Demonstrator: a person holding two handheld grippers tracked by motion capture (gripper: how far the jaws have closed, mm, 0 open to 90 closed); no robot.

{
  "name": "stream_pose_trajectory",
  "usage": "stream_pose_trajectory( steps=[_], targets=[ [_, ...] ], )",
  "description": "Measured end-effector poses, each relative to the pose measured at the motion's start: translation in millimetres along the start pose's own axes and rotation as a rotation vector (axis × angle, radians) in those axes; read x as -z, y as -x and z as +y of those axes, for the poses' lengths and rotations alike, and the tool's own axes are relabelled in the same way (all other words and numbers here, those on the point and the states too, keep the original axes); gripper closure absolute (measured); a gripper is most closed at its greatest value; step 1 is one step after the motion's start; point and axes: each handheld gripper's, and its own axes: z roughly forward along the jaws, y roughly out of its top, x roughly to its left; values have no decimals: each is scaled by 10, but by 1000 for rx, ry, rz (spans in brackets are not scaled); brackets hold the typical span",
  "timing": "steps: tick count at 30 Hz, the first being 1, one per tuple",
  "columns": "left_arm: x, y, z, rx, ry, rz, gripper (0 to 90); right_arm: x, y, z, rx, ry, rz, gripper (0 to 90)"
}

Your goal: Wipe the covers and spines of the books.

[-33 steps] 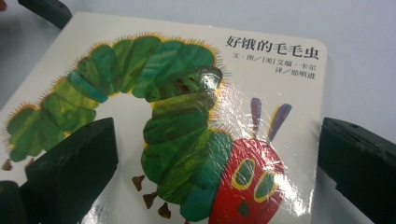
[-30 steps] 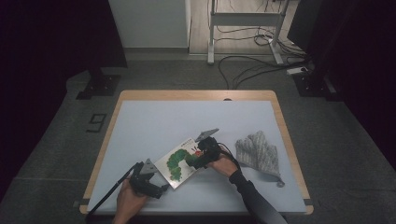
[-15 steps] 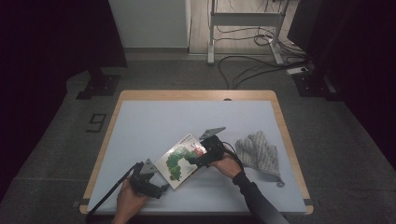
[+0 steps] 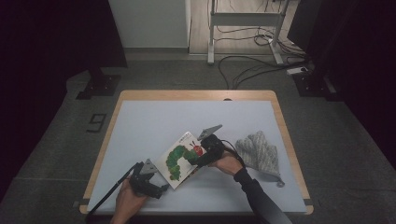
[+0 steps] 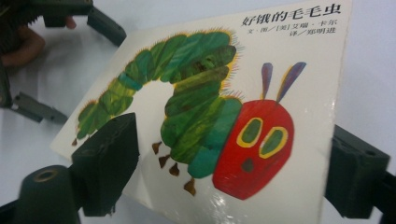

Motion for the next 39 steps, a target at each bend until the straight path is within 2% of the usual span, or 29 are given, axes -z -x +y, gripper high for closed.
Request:
stream_pose_trajectory(
  steps=[2, 3, 5, 8, 13, 16, 20, 23, 26, 33, 39],
  targets=[
    [1, 1, -1, -1, 0, 1, 0, 5, 6, 10, 7, -10, 3, 173],
    [1, 2, -1, -2, -1, 2, 0, 31, 30, 41, 24, -32, 9, 227],
    [1, 3, -1, -1, 0, 2, 0, 43, 38, 51, 29, -36, 11, 245],
    [2, 1, -1, -4, -3, 1, 0, 105, 31, 94, 42, -57, 22, 318],
    [4, -3, 1, -3, -4, -1, 0, 141, 8, 83, 62, -74, 20, 356],
    [11, -13, 4, 5, -4, -4, 0, 153, 10, 53, 64, -76, 20, 371],
    [61, -79, 26, 64, -16, -32, 15, 182, 5, -4, 70, -69, 21, 386],
    [94, -110, 29, 69, -24, -23, 12, 208, -8, -50, 78, -62, 16, 397],
    [135, -137, 47, 88, 14, -64, 13, 230, -21, -88, 75, -59, 13, 407],
    [144, -152, 71, 96, 29, -88, 13, 251, -38, -206, 61, -52, 4, 426],
    [179, -167, 127, 79, 24, -78, 15, 265, -55, -302, 50, -42, -1, 438]
  ],
)
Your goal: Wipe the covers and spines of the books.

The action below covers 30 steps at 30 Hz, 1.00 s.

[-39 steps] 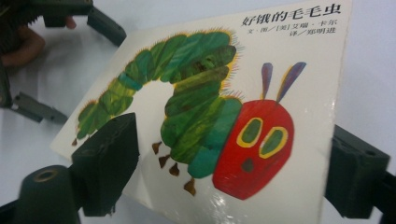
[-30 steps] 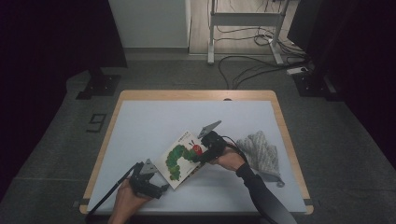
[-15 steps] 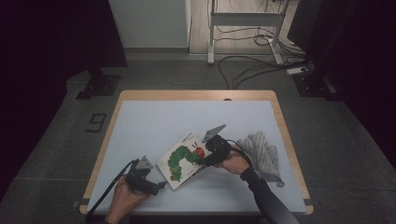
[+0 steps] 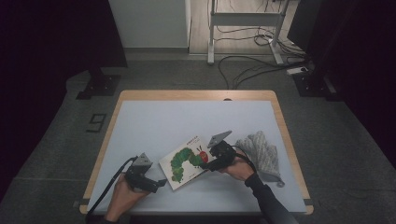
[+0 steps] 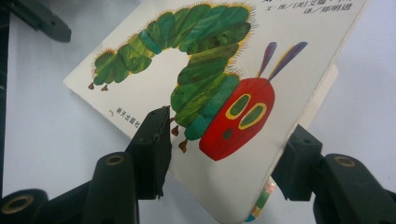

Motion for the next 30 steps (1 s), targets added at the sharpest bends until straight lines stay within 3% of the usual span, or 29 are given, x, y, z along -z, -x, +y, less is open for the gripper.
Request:
stream_pose_trajectory(
  steps=[10, 30],
  targets=[
    [-17, 34, 125, -35, -18, -17, 18, 57, -45, -133, -6, 25, -1, 468],
    [-112, 17, 203, -43, -19, -59, 49, 118, -110, -366, -15, 44, -12, 516]
  ],
)
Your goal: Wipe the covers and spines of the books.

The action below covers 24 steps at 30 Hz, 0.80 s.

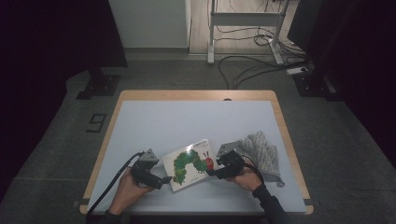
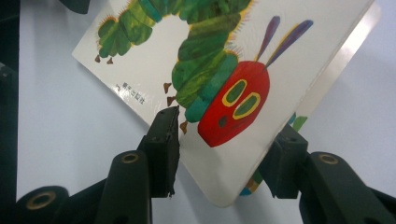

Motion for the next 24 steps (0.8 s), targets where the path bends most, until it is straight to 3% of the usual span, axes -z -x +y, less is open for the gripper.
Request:
stream_pose_trajectory(
  steps=[5, 7, 15, 18, 24],
  targets=[
    [-73, 4, 60, -14, 0, -38, 79, 11, -11, -54, -1, 8, -2, 524],
    [-91, 32, 89, -36, 16, -57, 152, 17, -14, -61, -3, 9, -2, 524],
    [-56, 47, 117, -38, 28, -60, 210, 40, 12, -70, -22, 12, 6, 462],
    [-42, 40, 125, -29, 29, -60, 229, 56, 28, -65, -12, 18, -16, 430],
    [-37, 34, 133, -26, 32, -54, 256, 43, 100, -22, -41, 33, -61, 330]
  ],
)
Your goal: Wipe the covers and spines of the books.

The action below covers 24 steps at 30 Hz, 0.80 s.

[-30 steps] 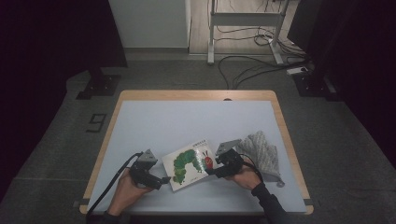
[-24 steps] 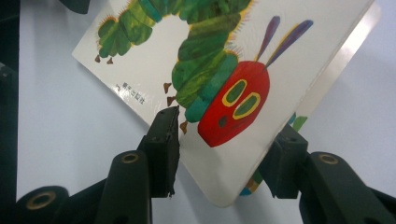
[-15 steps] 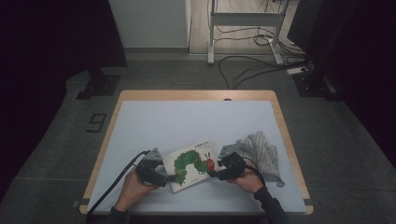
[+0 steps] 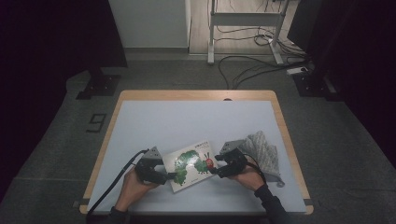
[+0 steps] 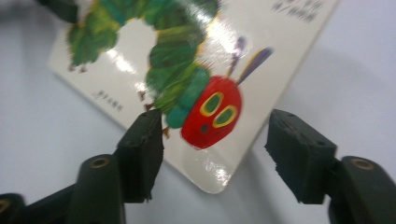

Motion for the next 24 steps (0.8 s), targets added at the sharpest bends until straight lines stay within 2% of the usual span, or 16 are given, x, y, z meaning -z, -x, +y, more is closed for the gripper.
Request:
stream_pose_trajectory(
  steps=[1, 2, 4, 10, 12, 16, 24],
  targets=[
    [-3, -6, 2, 2, 1, -1, 256, -10, 16, 6, -3, 8, -5, 312],
    [-4, -10, 4, 2, 0, -3, 258, -43, 59, 26, -30, 24, -13, 291],
    [-6, -19, 10, 9, -1, -4, 261, -75, 96, 44, -53, 33, 3, 286],
    [22, -40, 33, 37, 18, -12, 311, -165, 164, 124, -105, 21, 45, 314],
    [39, -55, 51, 51, 34, -14, 353, -191, 161, 165, -108, 13, 44, 338],
    [49, -64, 74, 56, 36, -15, 374, -186, 151, 184, -113, 8, 33, 349],
    [130, -61, 147, 63, 63, -22, 475, -87, 136, 194, -103, 40, 8, 431]
  ],
)
